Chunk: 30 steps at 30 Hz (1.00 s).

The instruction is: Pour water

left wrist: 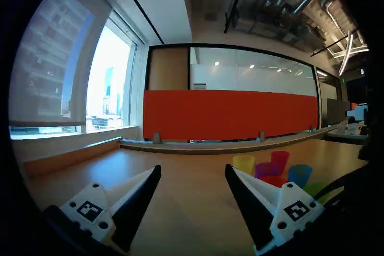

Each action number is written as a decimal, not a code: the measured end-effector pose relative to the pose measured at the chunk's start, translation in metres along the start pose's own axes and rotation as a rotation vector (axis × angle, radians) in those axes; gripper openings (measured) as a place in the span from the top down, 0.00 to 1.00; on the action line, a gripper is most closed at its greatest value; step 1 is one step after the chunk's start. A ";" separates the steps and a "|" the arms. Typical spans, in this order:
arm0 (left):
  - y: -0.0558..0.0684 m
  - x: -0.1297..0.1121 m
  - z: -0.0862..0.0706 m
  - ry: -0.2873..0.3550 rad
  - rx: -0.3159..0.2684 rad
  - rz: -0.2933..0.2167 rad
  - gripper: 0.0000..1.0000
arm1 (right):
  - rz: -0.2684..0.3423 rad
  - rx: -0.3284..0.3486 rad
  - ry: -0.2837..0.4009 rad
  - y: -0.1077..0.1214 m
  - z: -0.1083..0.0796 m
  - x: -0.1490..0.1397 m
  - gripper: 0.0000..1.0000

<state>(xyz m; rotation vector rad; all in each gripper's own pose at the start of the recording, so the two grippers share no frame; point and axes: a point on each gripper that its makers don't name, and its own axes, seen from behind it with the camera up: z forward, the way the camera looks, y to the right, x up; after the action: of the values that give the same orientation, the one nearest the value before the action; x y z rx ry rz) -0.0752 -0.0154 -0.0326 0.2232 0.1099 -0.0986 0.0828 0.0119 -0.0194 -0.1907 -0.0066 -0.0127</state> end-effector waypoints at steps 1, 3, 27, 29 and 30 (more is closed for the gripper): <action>-0.001 -0.001 0.000 -0.001 0.000 -0.001 0.01 | 0.000 0.000 0.000 0.000 0.000 0.000 0.00; -0.001 -0.002 0.000 -0.004 0.001 -0.003 0.01 | -0.001 -0.001 0.000 0.000 0.000 0.001 0.00; 0.004 -0.018 0.007 -0.061 -0.010 0.020 0.01 | 0.016 0.014 0.019 -0.002 -0.007 0.003 0.00; 0.004 -0.018 0.007 -0.061 -0.010 0.020 0.01 | 0.005 0.019 0.028 -0.004 -0.008 0.005 0.00; 0.004 -0.018 0.007 -0.062 -0.010 0.020 0.01 | -0.001 0.021 0.034 -0.005 -0.009 0.006 0.00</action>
<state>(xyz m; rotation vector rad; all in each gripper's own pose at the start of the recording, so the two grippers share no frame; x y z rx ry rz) -0.0918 -0.0119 -0.0230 0.2107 0.0470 -0.0853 0.0884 0.0057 -0.0273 -0.1695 0.0269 -0.0166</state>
